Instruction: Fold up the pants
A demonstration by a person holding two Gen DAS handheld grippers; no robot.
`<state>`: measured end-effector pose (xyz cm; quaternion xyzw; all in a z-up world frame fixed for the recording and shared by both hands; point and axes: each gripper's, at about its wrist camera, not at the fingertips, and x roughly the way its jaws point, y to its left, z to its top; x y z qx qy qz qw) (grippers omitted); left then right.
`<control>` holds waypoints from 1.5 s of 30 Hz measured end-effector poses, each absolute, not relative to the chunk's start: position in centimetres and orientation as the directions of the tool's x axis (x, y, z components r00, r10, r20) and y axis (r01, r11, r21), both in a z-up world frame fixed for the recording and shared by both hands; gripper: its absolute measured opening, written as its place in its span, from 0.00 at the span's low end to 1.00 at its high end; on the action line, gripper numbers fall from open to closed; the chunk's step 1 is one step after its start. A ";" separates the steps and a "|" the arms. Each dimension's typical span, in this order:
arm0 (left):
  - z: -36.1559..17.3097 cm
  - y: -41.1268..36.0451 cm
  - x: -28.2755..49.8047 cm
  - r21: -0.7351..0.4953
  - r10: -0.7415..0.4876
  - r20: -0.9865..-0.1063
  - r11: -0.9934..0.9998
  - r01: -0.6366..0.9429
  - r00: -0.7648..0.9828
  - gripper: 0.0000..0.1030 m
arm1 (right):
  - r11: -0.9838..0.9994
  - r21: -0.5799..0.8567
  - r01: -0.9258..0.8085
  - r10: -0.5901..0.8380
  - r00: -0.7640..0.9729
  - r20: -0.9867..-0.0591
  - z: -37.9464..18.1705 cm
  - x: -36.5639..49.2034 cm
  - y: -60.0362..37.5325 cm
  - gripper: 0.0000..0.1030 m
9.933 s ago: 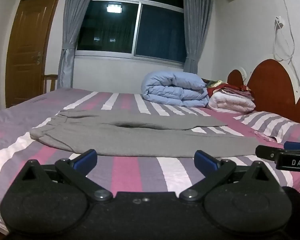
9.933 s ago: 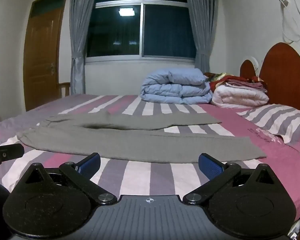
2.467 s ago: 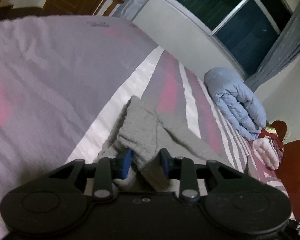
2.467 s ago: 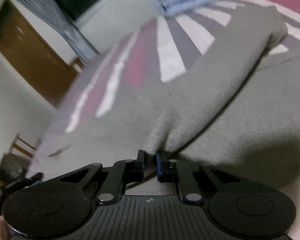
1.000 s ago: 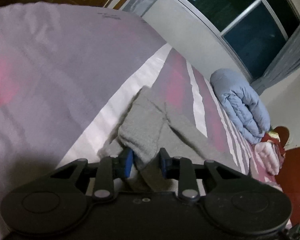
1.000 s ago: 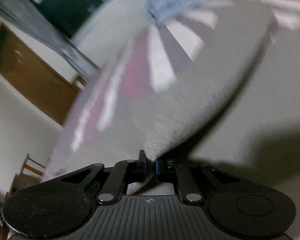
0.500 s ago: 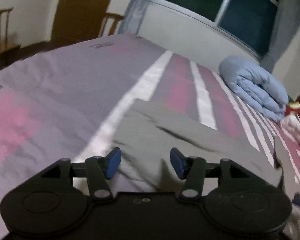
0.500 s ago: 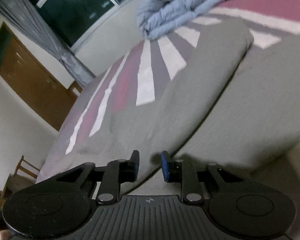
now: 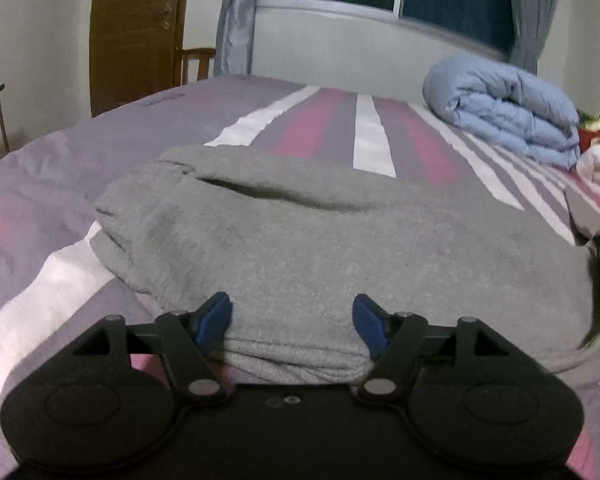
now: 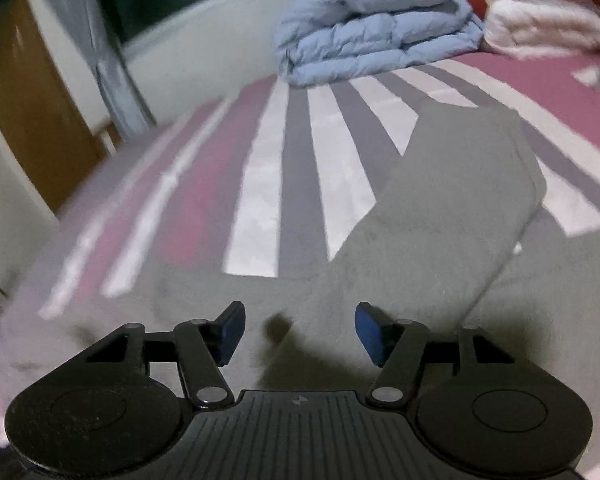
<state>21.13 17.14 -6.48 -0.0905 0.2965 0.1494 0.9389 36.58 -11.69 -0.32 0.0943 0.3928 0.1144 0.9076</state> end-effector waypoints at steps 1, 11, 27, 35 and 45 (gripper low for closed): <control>-6.5 17.1 21.0 -0.084 0.223 -0.582 0.940 -0.331 0.782 0.58 | 0.970 0.196 -0.142 0.240 0.652 -0.719 -0.9 37.0 -11.1 0.51; -6.7 17.2 20.6 -0.087 0.207 -0.562 0.948 -0.307 0.801 0.59 | 0.952 0.292 -0.092 0.274 0.682 -0.678 -3.7 27.3 -18.7 0.05; -6.9 17.5 20.7 -0.101 0.204 -0.553 0.946 -0.308 0.808 0.60 | 0.973 -0.076 -0.219 0.109 0.722 -0.683 -3.5 35.1 -15.5 0.50; -7.0 17.6 20.5 -0.118 0.195 -0.547 0.945 -0.305 0.814 0.60 | 0.993 0.094 -0.070 0.114 0.751 -0.651 -3.5 31.5 -25.1 0.04; -7.0 17.3 20.7 -0.101 0.212 -0.547 0.944 -0.315 0.810 0.61 | 0.950 0.310 -0.031 0.222 0.765 -0.604 -5.1 28.6 -32.2 0.60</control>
